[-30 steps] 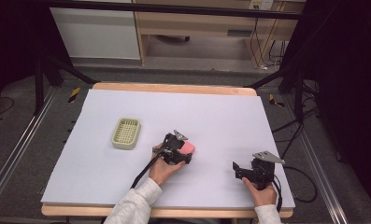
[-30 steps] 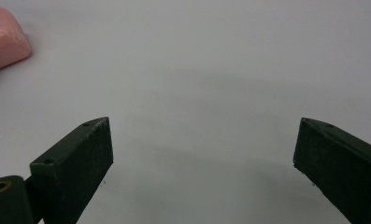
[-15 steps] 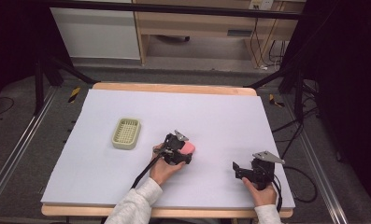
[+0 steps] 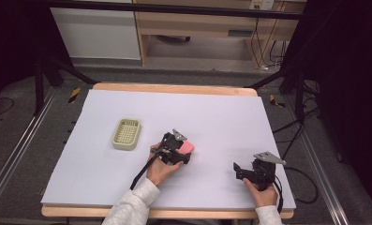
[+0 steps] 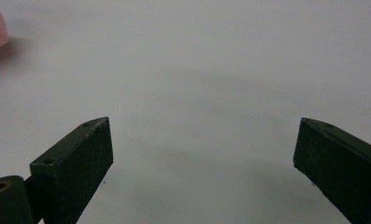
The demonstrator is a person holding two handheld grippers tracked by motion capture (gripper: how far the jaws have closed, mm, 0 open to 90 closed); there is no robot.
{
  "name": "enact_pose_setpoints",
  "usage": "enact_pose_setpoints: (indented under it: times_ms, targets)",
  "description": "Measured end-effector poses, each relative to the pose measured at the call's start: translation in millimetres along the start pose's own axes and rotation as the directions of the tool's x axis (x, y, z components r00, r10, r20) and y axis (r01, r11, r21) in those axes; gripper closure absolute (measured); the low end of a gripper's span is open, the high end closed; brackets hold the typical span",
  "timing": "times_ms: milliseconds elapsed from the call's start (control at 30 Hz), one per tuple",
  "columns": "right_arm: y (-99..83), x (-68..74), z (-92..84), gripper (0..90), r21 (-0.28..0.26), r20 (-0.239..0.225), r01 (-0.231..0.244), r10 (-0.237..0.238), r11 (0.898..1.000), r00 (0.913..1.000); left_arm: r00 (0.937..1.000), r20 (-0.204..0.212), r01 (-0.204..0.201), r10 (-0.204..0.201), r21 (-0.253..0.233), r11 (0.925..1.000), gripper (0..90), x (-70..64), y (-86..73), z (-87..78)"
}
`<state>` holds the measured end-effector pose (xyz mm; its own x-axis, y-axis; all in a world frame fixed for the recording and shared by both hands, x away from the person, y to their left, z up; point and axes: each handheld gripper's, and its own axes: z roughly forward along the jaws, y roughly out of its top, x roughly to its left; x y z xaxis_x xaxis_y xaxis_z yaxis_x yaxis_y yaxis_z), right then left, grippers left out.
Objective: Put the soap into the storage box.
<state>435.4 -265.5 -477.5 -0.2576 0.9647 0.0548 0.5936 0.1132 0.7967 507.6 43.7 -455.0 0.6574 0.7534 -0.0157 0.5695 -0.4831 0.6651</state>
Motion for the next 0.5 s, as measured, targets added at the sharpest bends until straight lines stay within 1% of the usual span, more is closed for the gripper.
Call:
enact_pose_setpoints:
  times_ms: [67,300,500]
  targets:
    - [-0.1,-0.3,0.1,5.1,-0.002,0.003,0.004,-0.004,1.000,1.0000,1.0000,0.003,0.000,0.000,-0.011,0.9999,37.2,1.3,0.1,-4.6]
    - [0.0,-0.8,-0.3,5.1,-0.006,0.003,0.000,0.000,1.000,1.0000,1.0000,0.002,-0.008,0.008,-0.019,0.9998,37.2,8.8,-1.2,-20.7]
    - [-0.2,-1.2,-0.7,5.1,-0.006,0.005,-0.003,0.003,1.000,1.0000,1.0000,0.005,0.001,-0.001,-0.024,0.9997,37.3,17.4,-5.5,-33.2]
